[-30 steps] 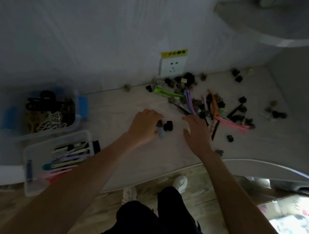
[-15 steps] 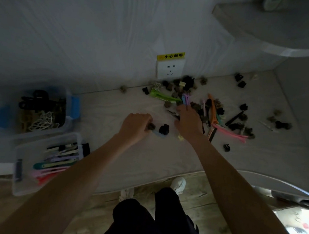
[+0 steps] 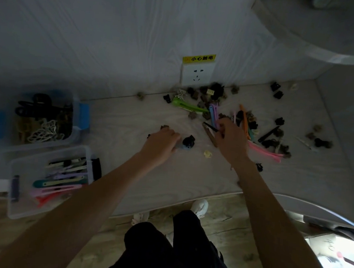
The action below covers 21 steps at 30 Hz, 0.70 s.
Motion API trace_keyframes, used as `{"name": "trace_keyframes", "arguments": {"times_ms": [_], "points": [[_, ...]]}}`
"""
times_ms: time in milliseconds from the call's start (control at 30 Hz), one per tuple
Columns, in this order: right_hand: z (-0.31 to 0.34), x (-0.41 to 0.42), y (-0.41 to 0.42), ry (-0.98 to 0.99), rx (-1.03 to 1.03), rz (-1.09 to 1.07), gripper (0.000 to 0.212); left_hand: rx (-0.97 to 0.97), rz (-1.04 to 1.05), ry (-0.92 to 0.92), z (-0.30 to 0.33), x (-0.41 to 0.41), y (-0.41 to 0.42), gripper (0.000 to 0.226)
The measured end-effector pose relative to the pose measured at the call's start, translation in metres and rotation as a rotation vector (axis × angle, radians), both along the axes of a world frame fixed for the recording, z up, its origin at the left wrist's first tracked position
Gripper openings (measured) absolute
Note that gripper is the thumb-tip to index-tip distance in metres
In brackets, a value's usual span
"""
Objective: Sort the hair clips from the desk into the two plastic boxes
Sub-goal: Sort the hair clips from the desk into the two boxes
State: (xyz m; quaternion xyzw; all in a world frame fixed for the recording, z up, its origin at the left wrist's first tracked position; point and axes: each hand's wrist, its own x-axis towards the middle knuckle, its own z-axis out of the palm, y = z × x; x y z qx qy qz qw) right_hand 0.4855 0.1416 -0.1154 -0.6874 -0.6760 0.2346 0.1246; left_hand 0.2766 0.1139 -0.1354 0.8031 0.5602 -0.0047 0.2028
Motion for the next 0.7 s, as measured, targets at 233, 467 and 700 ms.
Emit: {"name": "trace_keyframes", "arguments": {"times_ms": [233,467,700], "points": [[-0.004,-0.035,-0.005,-0.219,-0.112,0.195,0.031,-0.050,-0.040,0.015,0.004,-0.004,-0.009,0.019],[-0.008,-0.036,-0.013,-0.337,-0.078,0.176,0.026,0.180,0.101,-0.271,0.024,-0.019,0.021,0.011],[-0.010,-0.019,-0.007,-0.419,-0.034,0.086,0.023,0.177,-0.007,-0.150,0.014,0.016,0.086,0.017]]}}
